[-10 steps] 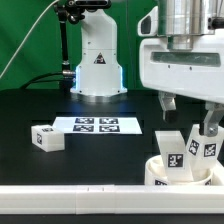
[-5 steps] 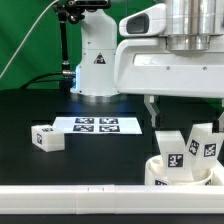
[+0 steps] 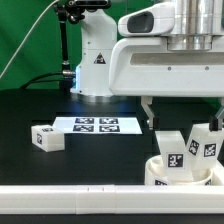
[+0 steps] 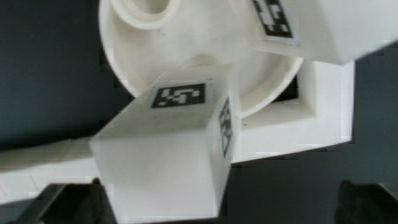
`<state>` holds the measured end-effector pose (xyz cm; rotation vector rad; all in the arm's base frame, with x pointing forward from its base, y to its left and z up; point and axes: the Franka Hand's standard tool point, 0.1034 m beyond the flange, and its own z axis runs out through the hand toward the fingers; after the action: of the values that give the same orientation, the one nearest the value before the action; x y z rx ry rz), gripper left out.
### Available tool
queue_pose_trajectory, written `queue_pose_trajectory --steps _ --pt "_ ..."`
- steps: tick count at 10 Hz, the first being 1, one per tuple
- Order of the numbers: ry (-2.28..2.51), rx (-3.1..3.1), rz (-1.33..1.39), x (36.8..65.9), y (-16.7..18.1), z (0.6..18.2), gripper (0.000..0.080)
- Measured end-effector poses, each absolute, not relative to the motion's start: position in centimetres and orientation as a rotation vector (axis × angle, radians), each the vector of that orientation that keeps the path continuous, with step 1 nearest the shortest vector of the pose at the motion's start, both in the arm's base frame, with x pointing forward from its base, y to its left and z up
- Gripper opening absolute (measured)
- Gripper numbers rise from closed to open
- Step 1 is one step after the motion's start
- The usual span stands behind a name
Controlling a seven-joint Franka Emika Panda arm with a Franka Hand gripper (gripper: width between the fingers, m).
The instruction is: Assemble stool
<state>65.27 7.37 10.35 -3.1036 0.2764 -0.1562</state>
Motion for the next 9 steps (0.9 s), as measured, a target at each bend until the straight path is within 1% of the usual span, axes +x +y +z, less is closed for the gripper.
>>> queue_pose_trajectory --steps 2,5,9 --pt "-0.098 -3.139 -0.125 65.2 7.1 10.2 0.0649" --pt "-0.421 -3.134 -0.1 65.0 7.1 10.2 0.0649" --pt "-0.823 -3.101 -0.08 65.1 6.1 10.2 0.0649"
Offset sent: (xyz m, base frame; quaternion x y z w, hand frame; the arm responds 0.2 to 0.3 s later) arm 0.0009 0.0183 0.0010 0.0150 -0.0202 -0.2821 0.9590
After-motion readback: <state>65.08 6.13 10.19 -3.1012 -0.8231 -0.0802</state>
